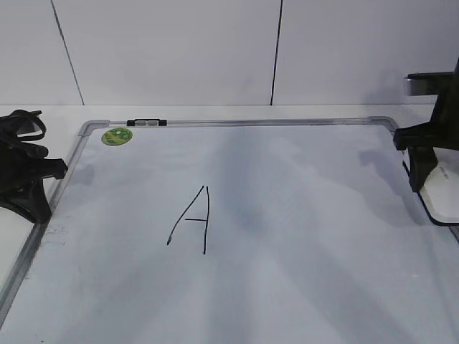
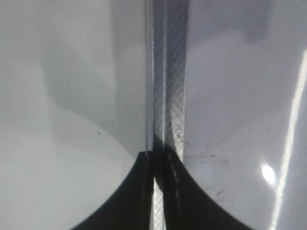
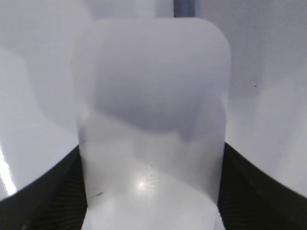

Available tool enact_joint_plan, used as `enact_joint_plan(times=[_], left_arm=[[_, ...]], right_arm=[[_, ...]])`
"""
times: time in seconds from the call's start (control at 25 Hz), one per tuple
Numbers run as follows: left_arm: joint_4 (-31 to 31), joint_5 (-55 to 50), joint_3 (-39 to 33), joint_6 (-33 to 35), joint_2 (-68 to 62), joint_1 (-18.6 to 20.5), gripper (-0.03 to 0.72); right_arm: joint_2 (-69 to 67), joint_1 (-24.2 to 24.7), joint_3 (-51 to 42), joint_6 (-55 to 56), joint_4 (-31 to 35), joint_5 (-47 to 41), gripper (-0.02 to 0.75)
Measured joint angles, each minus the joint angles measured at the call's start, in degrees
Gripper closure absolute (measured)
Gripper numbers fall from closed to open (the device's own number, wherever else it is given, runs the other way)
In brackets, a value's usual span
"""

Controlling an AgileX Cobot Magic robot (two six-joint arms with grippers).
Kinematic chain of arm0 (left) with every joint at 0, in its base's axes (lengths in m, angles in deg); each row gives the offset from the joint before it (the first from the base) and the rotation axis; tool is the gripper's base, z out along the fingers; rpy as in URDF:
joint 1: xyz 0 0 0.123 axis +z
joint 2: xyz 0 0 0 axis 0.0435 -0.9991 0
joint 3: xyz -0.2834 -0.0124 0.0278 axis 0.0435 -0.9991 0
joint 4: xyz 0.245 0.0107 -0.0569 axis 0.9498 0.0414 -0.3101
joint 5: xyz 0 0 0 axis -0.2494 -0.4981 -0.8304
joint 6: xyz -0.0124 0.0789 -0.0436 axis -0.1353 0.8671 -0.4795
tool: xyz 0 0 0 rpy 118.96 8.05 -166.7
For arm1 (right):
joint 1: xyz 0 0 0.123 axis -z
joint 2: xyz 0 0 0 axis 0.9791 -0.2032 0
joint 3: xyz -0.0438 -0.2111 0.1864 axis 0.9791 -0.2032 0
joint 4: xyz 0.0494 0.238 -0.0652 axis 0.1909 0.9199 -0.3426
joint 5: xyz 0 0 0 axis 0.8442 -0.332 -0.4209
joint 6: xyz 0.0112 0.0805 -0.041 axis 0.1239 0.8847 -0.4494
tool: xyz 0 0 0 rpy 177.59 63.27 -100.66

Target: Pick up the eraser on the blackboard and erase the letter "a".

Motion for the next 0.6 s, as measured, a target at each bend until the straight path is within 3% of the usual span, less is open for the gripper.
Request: enact_joint_plan(times=[0.6], left_arm=[[-0.04, 0.00, 0.00, 0.00, 0.00, 0.00, 0.673]], right_arm=[[-5.52, 0.00, 0.00, -0.74, -0.43, 2.19, 0.168]])
